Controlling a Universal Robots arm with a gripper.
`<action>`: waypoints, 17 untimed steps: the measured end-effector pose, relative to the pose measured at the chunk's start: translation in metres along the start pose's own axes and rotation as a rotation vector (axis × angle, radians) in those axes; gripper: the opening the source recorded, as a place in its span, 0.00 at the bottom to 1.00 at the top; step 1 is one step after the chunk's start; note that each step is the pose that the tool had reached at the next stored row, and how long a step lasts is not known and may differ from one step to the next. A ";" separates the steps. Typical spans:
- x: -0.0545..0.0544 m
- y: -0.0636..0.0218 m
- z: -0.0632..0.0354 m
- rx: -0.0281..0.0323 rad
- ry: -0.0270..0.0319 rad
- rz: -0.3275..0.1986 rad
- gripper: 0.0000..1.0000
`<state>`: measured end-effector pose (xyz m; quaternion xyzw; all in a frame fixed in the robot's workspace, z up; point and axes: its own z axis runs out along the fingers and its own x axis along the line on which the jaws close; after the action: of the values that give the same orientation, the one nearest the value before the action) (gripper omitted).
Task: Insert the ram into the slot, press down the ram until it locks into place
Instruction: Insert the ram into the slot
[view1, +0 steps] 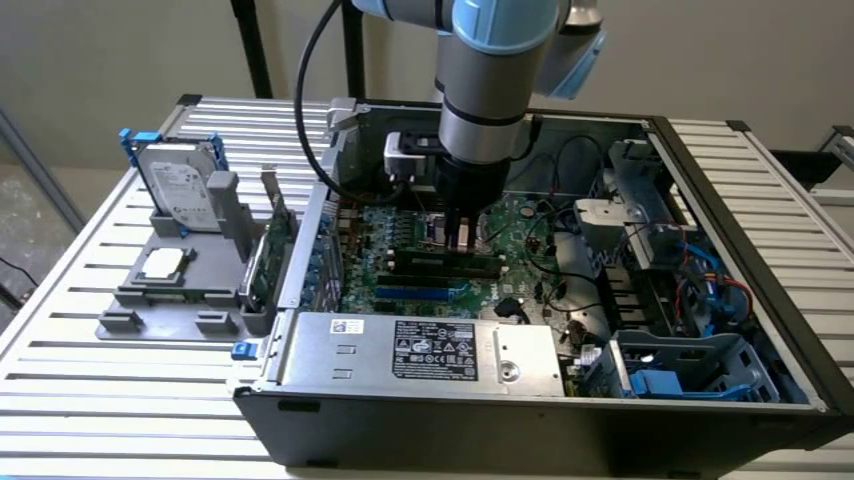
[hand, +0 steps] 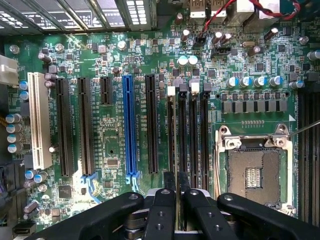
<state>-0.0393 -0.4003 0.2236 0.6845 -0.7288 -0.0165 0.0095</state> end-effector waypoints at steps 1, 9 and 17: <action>0.000 0.0000 0.0000 0.0001 0.0000 0.000 0.14; 0.000 0.0000 -0.0001 0.0002 -0.0003 0.000 0.14; 0.000 0.0001 -0.0011 0.0001 0.0000 -0.002 0.14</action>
<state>-0.0394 -0.4002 0.2247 0.6852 -0.7282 -0.0165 0.0094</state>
